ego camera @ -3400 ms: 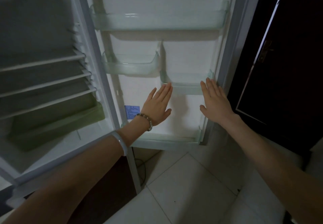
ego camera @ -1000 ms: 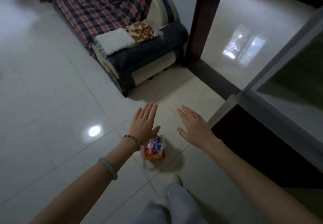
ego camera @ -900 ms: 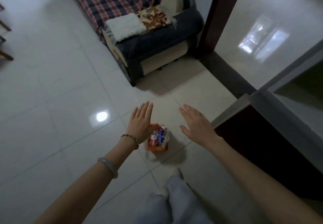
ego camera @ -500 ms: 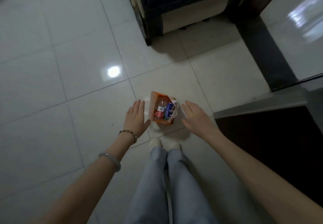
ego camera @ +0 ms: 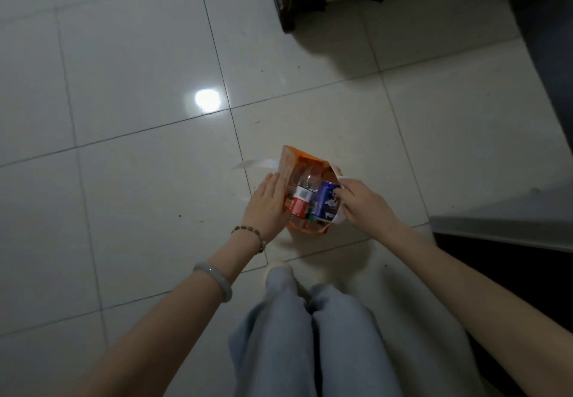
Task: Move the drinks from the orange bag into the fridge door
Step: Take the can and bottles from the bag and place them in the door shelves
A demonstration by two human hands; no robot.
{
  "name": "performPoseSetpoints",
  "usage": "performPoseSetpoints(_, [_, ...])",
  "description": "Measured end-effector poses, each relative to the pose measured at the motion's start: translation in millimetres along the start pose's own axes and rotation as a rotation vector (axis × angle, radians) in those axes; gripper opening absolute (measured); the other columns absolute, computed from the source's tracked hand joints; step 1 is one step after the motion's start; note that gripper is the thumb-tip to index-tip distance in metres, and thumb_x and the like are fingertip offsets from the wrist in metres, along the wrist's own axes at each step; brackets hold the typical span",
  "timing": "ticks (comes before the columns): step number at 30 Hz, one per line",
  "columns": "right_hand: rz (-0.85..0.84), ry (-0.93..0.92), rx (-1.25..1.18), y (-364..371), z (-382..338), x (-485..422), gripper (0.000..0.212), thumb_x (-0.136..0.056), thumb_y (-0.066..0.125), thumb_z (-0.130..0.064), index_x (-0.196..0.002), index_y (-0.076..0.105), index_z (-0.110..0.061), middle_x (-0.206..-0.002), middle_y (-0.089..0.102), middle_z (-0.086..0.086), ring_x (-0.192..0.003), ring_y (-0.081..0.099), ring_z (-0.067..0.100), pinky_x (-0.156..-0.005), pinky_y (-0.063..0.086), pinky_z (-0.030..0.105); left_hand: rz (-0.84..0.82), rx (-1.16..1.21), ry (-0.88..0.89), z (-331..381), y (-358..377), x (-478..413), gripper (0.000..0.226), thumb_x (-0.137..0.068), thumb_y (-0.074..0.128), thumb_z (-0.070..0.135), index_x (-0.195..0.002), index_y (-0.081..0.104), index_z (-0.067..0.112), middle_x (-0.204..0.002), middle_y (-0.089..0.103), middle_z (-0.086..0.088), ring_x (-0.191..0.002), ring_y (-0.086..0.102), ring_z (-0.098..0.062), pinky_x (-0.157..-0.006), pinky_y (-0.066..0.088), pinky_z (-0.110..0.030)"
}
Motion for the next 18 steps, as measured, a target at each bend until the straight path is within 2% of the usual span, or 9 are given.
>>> performPoseSetpoints(3, [-0.085, -0.094, 0.072, 53, 13, -46, 0.047, -0.057, 0.081, -0.003, -0.099, 0.063, 0.002, -0.111, 0.063, 0.023, -0.099, 0.062, 0.038, -0.065, 0.058, 0.046, -0.062, -0.048, 0.100, -14, 61, -38, 0.077, -0.086, 0.056, 0.038, -0.143, 0.018, 0.003, -0.150, 0.026, -0.017, -0.139, 0.019, -0.029, -0.117, 0.011, -0.040])
performPoseSetpoints(5, [-0.140, -0.160, 0.146, 87, 22, -70, 0.056, -0.055, 0.085, -0.012, -0.106, 0.063, -0.002, -0.119, 0.060, 0.020, -0.107, 0.058, 0.035, -0.074, 0.056, 0.045, -0.074, -0.013, 0.104, -17, 94, -57, 0.078, -0.083, 0.063, 0.032, -0.142, 0.021, 0.004, -0.150, 0.025, -0.016, -0.139, 0.019, -0.029, -0.117, 0.008, -0.041])
performPoseSetpoints(8, [-0.258, -0.207, 0.280, 119, 31, -93, 0.065, -0.050, 0.087, -0.022, -0.108, 0.064, -0.006, -0.127, 0.055, 0.021, -0.118, 0.052, 0.035, -0.091, 0.049, 0.044, -0.086, 0.012, 0.031, -24, 138, -80, 0.074, -0.085, 0.057, 0.036, -0.142, 0.021, 0.007, -0.150, 0.025, -0.013, -0.139, 0.019, -0.026, -0.115, 0.004, -0.040])
performPoseSetpoints(9, [-0.287, -0.215, 0.336, 127, 34, -96, 0.065, -0.056, 0.085, -0.022, -0.114, 0.060, -0.007, -0.132, 0.051, 0.022, -0.123, 0.047, 0.035, -0.099, 0.043, 0.044, -0.122, 0.039, 0.006, -25, 151, -86, 0.071, -0.087, 0.055, 0.035, -0.141, 0.021, 0.005, -0.148, 0.027, -0.014, -0.137, 0.022, -0.026, -0.114, 0.008, -0.036])
performPoseSetpoints(11, [-0.344, -0.251, 0.438, 143, 41, -99, 0.065, -0.075, 0.071, -0.021, -0.133, 0.042, -0.010, -0.147, 0.031, 0.020, -0.136, 0.025, 0.032, -0.112, 0.020, 0.045, -0.197, 0.097, -0.033, -25, 170, -97, 0.070, -0.086, 0.056, 0.036, -0.139, 0.023, 0.004, -0.143, 0.032, -0.015, -0.131, 0.030, -0.027, -0.111, 0.018, -0.033])
performPoseSetpoints(13, [-0.411, -0.279, 0.531, 151, 46, -101, 0.066, -0.081, 0.065, -0.025, -0.138, 0.034, -0.014, -0.150, 0.024, 0.015, -0.139, 0.017, 0.032, -0.114, 0.009, 0.046, -0.225, 0.161, -0.105, -25, 183, -107, 0.071, -0.086, 0.056, 0.035, -0.139, 0.021, 0.003, -0.139, 0.036, -0.016, -0.125, 0.038, -0.027, -0.106, 0.029, -0.034])
performPoseSetpoints(16, [-0.466, -0.329, 0.631, 156, 50, -103, 0.067, -0.081, 0.065, -0.025, -0.139, 0.034, -0.015, -0.151, 0.023, 0.015, -0.139, 0.014, 0.034, -0.114, 0.005, 0.050, -0.244, 0.342, -0.325, -26, 198, -123, 0.075, -0.085, 0.056, 0.033, -0.140, 0.014, 0.004, -0.131, 0.045, -0.019, -0.111, 0.051, -0.032, -0.092, 0.044, -0.041])
performPoseSetpoints(18, [-0.476, -0.357, 0.646, 157, 52, -104, 0.068, -0.080, 0.066, -0.024, -0.139, 0.034, -0.016, -0.151, 0.025, 0.014, -0.139, 0.015, 0.034, -0.113, 0.005, 0.051, -0.243, 0.387, -0.390, -26, 202, -131, 0.074, -0.082, 0.059, 0.035, -0.138, 0.019, 0.006, -0.131, 0.044, -0.019, -0.111, 0.051, -0.033, -0.091, 0.045, -0.043])
Point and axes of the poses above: each hand's wrist, its own x-axis away from the middle knuckle, its own y-axis out of the palm, z = x × y, the point moved 1 cm from there along -x, towards the middle knuckle
